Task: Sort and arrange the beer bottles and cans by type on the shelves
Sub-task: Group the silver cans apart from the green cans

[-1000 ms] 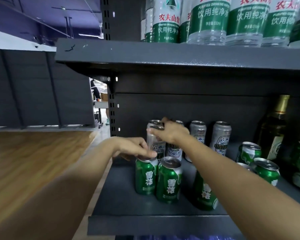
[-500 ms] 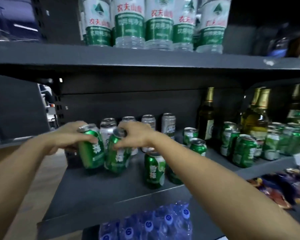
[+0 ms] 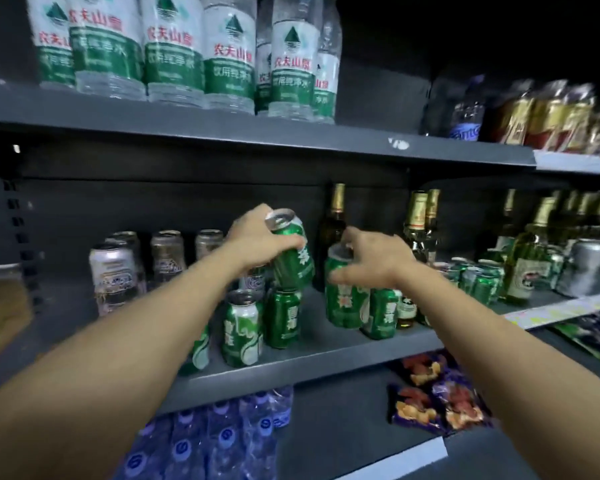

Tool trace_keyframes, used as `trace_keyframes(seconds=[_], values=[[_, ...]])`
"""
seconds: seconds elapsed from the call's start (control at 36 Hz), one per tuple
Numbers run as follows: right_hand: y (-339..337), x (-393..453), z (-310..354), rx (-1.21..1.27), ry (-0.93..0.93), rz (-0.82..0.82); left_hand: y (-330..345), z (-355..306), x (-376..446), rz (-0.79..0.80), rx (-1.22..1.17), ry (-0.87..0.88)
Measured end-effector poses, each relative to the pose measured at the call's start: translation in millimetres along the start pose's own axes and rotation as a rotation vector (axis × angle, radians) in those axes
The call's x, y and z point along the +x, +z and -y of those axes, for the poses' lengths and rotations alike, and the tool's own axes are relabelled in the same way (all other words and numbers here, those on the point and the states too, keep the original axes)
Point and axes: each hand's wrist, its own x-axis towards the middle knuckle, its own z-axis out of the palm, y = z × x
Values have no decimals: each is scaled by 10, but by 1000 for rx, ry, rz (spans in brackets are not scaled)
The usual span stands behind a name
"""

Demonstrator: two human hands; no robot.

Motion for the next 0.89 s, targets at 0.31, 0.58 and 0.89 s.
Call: trace_keyframes(seconds=[0.31,0.58,0.89], values=[[814,264,-416,-49,-34,102,1012,-146,397,76,409,-136],[940,608,-569,-161,-96,164,1374,26,884,287,651,-175],[1068,675,-526,-197,-125,215,1553,111,996,405,853,-198]])
